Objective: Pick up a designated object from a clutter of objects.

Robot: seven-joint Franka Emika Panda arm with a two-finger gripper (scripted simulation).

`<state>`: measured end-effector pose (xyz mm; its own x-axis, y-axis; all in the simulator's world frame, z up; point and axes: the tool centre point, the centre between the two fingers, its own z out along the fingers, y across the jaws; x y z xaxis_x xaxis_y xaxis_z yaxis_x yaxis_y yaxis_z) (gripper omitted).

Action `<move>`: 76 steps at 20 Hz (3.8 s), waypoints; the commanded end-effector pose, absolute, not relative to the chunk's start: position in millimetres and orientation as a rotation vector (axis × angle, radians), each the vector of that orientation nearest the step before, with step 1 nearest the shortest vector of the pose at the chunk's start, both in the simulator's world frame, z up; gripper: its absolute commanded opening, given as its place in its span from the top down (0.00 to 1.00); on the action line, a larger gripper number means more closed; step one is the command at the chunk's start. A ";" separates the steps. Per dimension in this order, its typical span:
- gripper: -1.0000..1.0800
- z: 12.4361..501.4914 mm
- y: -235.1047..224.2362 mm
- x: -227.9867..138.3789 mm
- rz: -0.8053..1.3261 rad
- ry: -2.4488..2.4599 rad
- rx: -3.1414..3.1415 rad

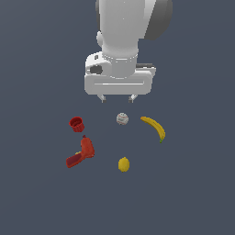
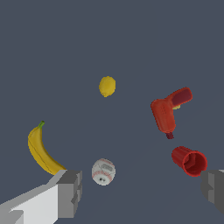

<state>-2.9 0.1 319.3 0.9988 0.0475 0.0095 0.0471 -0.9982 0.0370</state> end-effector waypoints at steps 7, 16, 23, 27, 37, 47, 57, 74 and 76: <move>0.00 324.8 -12.6 -1.3 0.026 0.056 3.106; 0.00 319.1 -18.4 6.1 0.014 -0.001 3.122; 0.00 299.7 -36.6 27.7 -0.025 -0.174 3.163; 0.00 280.9 -53.7 45.1 -0.059 -0.330 3.191; 0.00 214.4 -112.4 87.9 -0.168 -0.827 3.227; 0.00 135.4 -178.3 112.1 -0.284 -1.357 3.177; 0.00 68.6 -230.3 115.8 -0.376 -1.781 3.068; 0.00 30.5 -238.7 114.5 -0.407 -1.920 3.018; 0.00 23.5 -234.5 114.9 -0.407 -1.922 3.017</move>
<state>114.6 -238.0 29.1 0.4358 -0.7983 -0.4156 -0.8982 -0.3567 -0.2568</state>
